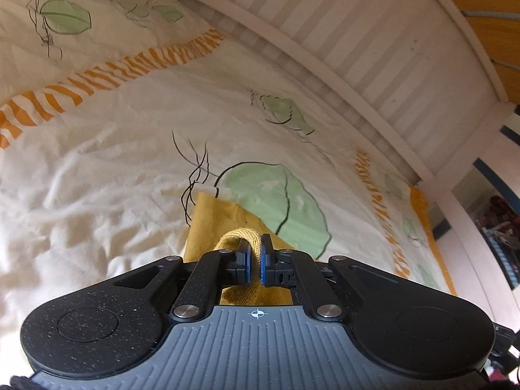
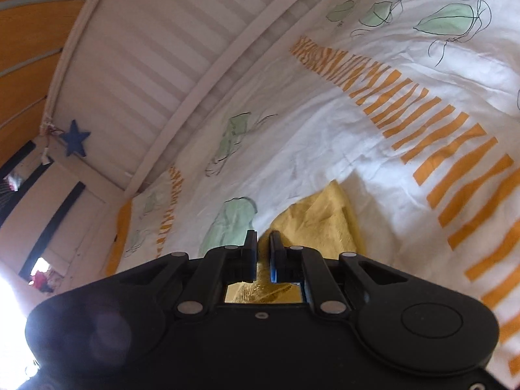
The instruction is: Fold small clothes
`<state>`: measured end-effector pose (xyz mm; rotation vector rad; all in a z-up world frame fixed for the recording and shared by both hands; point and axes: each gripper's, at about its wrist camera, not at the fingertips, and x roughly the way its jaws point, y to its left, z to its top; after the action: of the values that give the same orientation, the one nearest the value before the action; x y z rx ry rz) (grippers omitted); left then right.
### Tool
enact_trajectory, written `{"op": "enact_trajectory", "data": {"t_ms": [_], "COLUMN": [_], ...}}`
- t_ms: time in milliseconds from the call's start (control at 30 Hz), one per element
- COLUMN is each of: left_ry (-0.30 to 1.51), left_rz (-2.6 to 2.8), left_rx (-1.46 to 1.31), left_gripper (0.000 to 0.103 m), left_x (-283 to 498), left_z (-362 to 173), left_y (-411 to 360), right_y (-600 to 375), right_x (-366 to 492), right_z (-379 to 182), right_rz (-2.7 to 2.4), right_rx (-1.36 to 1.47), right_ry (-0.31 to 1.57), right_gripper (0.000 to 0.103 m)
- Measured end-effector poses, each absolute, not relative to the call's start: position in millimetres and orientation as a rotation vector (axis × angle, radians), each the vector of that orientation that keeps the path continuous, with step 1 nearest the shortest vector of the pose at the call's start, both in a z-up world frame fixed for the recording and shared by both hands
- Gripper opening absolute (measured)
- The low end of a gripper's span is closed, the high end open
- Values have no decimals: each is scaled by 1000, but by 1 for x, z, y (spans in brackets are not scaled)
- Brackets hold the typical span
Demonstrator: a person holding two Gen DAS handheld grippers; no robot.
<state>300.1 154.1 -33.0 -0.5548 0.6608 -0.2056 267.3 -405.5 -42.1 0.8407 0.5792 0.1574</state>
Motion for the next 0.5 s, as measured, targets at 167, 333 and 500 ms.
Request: {"op": "enact_trajectory", "data": {"t_ms": [167, 333, 500], "left_ry": [692, 723, 724], "left_rz": [-181, -170, -172], "left_rx": [-550, -550, -543], "left_gripper": [4, 4, 4], "left_x": [325, 334, 337], "left_z": [-50, -60, -59], "left_y": [149, 147, 144], "right_y": [-418, -416, -405], "right_x": [291, 307, 307], "right_z": [-55, -71, -80], "right_rz": [115, 175, 220], "right_rx": [843, 794, 718], "right_ry": [562, 667, 804], "right_gripper": [12, 26, 68]}}
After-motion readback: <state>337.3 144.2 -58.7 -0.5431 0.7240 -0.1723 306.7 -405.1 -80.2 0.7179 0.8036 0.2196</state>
